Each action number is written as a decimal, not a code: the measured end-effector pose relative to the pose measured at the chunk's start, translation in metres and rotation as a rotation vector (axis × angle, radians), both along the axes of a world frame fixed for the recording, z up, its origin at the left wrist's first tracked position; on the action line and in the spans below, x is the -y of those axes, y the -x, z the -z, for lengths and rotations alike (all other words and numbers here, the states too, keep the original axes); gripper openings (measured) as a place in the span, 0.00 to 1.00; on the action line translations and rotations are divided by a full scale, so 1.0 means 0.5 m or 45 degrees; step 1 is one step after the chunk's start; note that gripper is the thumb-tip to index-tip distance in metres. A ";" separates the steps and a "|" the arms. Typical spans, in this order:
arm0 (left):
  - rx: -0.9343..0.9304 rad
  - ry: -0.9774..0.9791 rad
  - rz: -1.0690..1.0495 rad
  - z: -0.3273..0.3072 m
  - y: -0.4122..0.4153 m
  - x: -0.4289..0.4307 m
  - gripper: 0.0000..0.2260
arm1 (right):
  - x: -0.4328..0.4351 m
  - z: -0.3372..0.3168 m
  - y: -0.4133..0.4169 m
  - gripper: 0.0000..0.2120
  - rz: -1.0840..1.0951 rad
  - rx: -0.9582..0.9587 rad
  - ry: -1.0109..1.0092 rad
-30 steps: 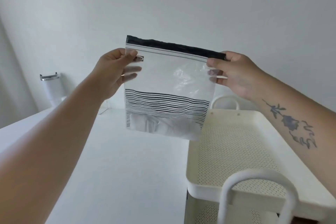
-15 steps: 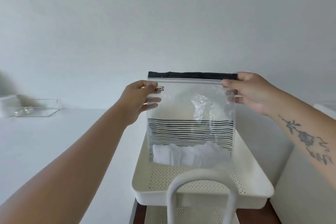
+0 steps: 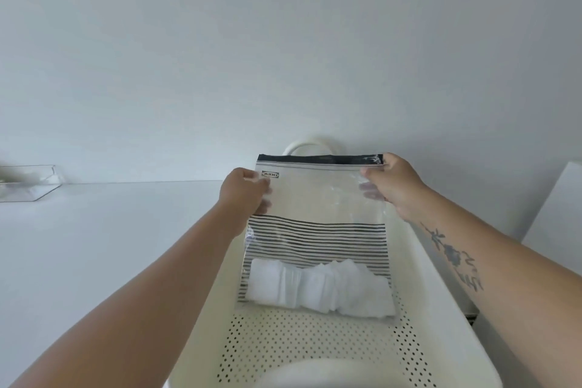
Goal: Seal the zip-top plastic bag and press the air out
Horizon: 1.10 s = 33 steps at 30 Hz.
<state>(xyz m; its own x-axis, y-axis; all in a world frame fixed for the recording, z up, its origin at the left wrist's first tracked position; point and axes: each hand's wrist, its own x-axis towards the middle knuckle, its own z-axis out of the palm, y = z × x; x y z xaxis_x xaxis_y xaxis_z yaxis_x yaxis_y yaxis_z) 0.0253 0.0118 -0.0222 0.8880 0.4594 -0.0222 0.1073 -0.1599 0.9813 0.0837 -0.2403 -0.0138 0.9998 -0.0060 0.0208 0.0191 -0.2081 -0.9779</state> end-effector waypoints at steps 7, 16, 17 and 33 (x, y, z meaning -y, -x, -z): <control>-0.254 -1.010 0.182 0.062 -0.005 0.003 0.31 | -0.011 0.065 0.013 0.40 -0.211 0.187 0.946; -0.580 -1.546 0.832 0.122 0.040 0.067 0.37 | -0.060 0.129 0.066 0.32 -0.686 0.111 1.348; -0.591 -1.568 0.834 0.129 0.046 0.072 0.37 | -0.064 0.137 0.068 0.32 -0.725 0.094 1.406; -0.439 -1.408 0.719 0.068 0.111 0.078 0.37 | -0.051 0.077 0.156 0.32 -0.695 0.040 1.018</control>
